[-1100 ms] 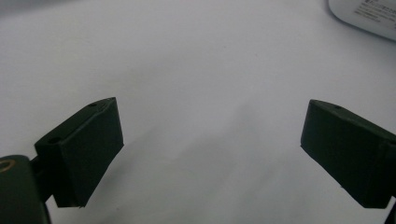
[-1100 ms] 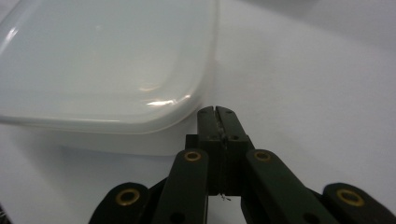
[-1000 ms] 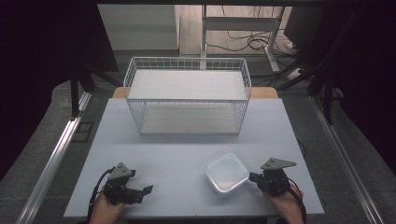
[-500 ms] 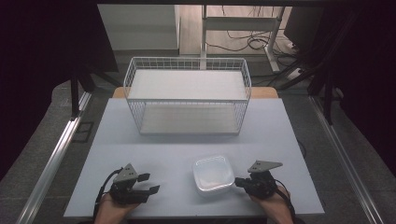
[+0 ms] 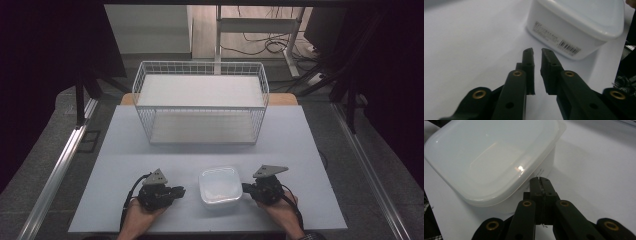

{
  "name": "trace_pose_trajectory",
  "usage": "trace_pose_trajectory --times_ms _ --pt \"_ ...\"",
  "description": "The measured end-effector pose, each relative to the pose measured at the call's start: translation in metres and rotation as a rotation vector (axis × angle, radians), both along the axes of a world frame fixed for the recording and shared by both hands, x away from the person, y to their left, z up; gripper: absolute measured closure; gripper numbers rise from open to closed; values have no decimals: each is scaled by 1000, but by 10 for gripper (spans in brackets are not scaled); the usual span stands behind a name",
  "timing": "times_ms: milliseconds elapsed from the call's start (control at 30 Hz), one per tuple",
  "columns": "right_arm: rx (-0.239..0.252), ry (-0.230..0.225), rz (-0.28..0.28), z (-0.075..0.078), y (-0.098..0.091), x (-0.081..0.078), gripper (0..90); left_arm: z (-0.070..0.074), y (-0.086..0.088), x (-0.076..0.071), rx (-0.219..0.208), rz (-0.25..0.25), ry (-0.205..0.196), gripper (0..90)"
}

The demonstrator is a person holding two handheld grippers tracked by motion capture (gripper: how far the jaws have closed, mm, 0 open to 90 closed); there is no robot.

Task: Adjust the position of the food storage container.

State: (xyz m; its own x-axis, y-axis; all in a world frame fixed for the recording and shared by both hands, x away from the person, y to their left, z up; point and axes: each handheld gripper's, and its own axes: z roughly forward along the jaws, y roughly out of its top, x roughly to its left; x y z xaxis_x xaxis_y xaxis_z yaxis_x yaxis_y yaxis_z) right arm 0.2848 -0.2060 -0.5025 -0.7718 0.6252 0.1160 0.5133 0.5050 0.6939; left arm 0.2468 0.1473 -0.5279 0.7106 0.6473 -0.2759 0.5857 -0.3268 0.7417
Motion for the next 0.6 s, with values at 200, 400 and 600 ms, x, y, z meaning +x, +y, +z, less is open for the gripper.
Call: trace_pose_trajectory --times_ms 200,400,600 --pt "20 16 18 -2 19 -1 897 -2 -5 6 15 -3 14 871" --pt "15 4 38 -2 30 -6 897 -1 -4 7 12 8 6 877" --pt "20 2 55 0 34 -11 898 -3 -1 10 10 32 11 886"
